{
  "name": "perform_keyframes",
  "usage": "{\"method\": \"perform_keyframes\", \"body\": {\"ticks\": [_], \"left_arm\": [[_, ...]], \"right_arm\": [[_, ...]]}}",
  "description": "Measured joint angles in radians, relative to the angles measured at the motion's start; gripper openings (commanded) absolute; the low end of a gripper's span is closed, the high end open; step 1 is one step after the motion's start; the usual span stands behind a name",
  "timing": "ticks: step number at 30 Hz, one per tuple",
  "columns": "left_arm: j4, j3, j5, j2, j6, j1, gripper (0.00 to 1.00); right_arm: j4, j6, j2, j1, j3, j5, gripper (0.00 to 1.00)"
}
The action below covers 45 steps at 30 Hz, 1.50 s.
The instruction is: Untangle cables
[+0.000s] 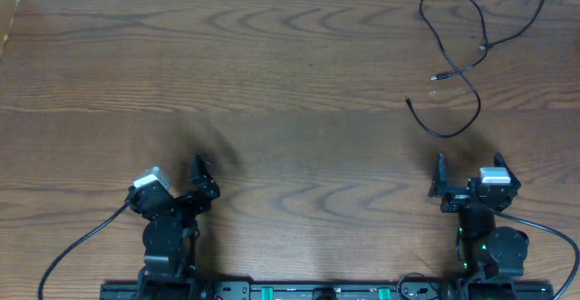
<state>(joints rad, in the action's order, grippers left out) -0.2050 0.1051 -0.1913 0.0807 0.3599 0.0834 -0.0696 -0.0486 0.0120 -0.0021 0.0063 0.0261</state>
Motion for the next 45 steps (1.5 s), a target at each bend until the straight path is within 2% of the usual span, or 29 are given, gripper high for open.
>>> {"method": "perform_keyframes", "body": {"ticks": [13,23,45], "left_arm": [[0.149,-0.064,0.067,-0.071,-0.108,-0.024,0.98],[0.153,-0.066,0.089,-0.071,-0.159,-0.024,0.98],[0.153,-0.066,0.089,-0.071,-0.177,-0.024,0.98]], "right_arm": [[0.0,0.0,0.0,0.0,0.0,0.0,0.99],[0.0,0.0,0.0,0.0,0.0,0.0,0.99],[0.0,0.0,0.0,0.0,0.0,0.0,0.99]]}}
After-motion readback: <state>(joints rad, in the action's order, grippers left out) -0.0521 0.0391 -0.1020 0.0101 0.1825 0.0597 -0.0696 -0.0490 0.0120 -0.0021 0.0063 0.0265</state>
